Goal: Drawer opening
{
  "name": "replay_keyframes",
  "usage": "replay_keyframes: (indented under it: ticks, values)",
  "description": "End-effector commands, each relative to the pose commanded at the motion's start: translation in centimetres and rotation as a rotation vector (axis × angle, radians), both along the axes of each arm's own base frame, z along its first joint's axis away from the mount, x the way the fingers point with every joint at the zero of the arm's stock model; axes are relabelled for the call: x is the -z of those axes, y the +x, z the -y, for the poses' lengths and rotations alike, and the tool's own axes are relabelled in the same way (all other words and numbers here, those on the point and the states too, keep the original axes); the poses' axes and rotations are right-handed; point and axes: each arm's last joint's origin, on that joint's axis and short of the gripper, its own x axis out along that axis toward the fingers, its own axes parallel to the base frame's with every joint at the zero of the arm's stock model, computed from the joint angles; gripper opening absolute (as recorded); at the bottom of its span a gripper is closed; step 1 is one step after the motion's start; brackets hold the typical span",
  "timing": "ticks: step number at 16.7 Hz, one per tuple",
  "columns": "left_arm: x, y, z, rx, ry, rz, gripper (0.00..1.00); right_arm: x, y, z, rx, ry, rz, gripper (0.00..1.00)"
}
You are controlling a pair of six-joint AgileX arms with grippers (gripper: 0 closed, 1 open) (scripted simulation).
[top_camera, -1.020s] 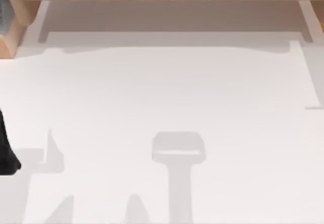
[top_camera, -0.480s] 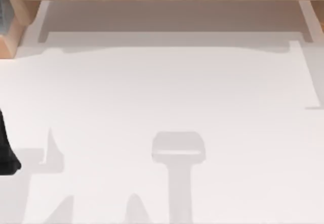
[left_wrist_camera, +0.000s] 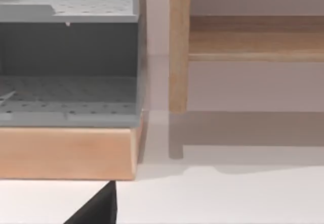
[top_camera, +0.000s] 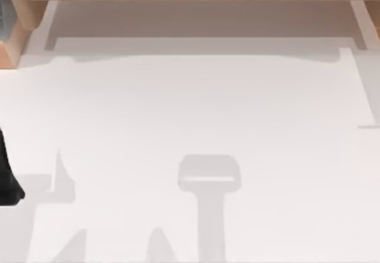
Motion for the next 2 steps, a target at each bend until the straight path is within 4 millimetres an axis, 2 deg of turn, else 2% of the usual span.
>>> replay_keyframes:
  ticks: [2]
  values:
    - [0.00,0.00,0.00,0.000,0.000,0.000,1.00,0.00,0.00,0.00,0.000,0.000,0.000,1.00]
